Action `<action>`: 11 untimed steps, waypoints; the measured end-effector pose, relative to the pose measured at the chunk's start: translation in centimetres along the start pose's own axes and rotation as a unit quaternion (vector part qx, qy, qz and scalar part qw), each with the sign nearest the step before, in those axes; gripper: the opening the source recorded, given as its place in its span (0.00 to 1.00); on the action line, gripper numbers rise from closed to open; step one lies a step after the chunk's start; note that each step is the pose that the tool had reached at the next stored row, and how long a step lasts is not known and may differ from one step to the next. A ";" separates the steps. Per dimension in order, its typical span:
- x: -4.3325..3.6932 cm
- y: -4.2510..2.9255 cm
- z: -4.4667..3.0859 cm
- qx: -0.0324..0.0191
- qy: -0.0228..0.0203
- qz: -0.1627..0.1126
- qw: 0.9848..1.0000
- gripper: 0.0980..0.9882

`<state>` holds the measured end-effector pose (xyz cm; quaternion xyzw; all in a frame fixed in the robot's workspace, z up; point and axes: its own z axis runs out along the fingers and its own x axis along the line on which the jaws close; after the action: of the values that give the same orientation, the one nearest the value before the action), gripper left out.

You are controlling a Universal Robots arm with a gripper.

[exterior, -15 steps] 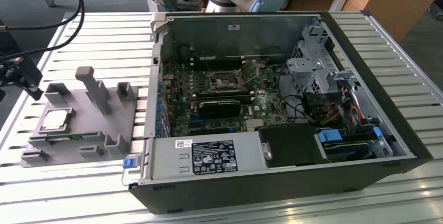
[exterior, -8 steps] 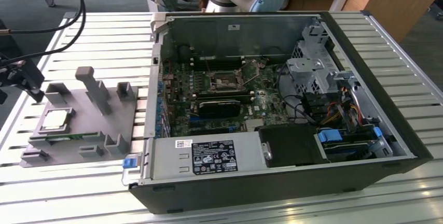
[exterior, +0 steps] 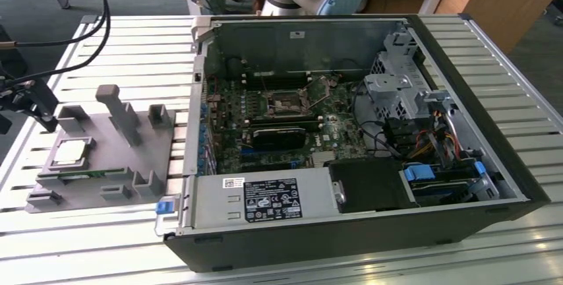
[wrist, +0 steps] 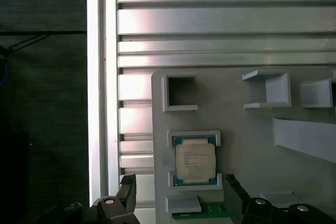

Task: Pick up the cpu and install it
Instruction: 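Pick up the cpu and move it towards the insertion slot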

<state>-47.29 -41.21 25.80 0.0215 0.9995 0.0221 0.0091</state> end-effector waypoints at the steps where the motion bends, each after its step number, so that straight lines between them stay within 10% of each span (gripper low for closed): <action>1: 0.00 0.00 0.08 0.000 0.000 0.000 1.000 0.74; 11: -0.69 -0.05 1.62 -0.001 0.005 -0.009 1.000 0.74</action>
<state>-46.58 -41.22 24.19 0.0125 0.9997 0.0227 0.0047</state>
